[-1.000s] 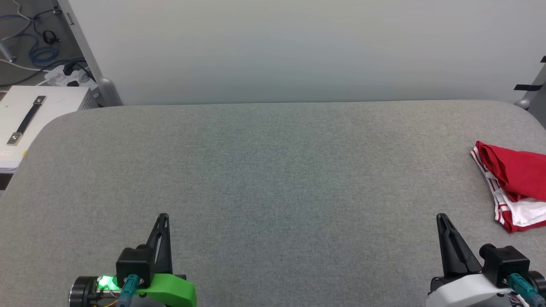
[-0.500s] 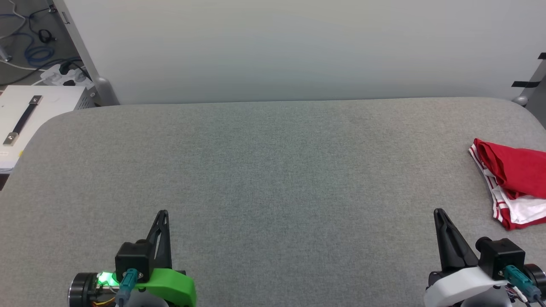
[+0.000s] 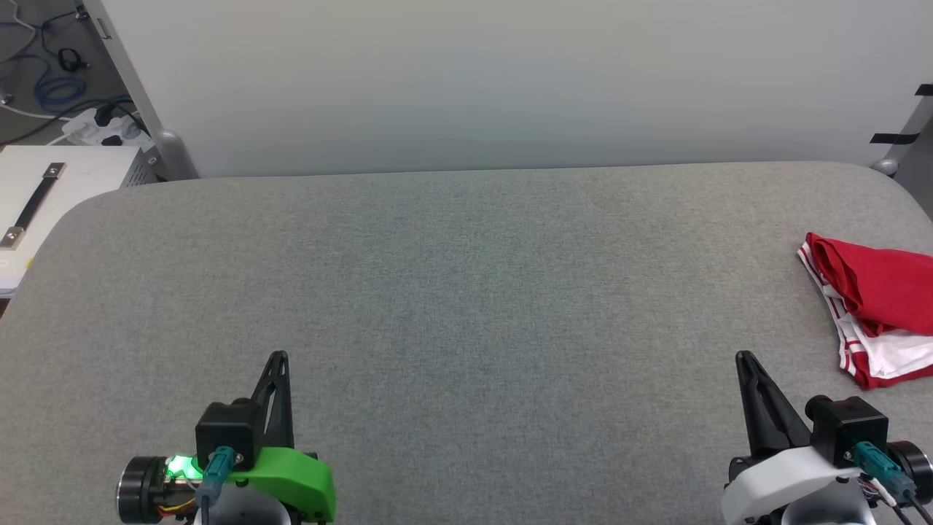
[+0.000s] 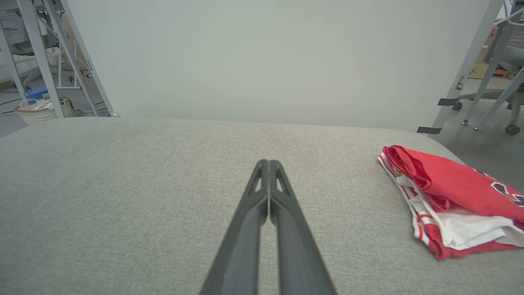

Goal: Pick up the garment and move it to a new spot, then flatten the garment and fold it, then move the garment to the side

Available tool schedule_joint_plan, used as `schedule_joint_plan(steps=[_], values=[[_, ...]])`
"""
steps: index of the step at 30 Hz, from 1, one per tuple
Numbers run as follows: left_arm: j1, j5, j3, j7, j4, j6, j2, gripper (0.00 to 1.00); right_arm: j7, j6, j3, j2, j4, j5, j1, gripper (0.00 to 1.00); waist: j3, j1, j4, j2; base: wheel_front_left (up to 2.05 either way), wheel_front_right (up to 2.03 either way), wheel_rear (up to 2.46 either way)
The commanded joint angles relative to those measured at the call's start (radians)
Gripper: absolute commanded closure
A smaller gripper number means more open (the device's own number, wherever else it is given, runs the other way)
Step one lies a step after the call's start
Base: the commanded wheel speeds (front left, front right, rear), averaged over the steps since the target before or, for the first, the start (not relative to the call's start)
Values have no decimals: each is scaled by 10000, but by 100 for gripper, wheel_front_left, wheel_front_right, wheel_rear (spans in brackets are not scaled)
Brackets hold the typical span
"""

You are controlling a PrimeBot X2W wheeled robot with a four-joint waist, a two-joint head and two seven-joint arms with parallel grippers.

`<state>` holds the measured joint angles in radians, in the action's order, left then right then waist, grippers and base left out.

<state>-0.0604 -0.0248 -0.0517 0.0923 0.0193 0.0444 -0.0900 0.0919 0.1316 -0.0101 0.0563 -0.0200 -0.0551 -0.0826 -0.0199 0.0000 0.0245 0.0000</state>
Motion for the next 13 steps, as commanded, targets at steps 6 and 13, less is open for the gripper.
schedule_joint_plan(steps=[6, 13], values=[[254, 121, 142, -193, -78, -131, 122, 100, -203, -7, 31, -40, 71, 159, 299, 100, 38, 0, -47, 0, 0, 0, 0], [323, 146, 215, -336, -100, -192, 176, 100, -343, -7, 45, -44, 97, 236, 402, 100, 69, 0, -85, 0, 0, 0, 0]])
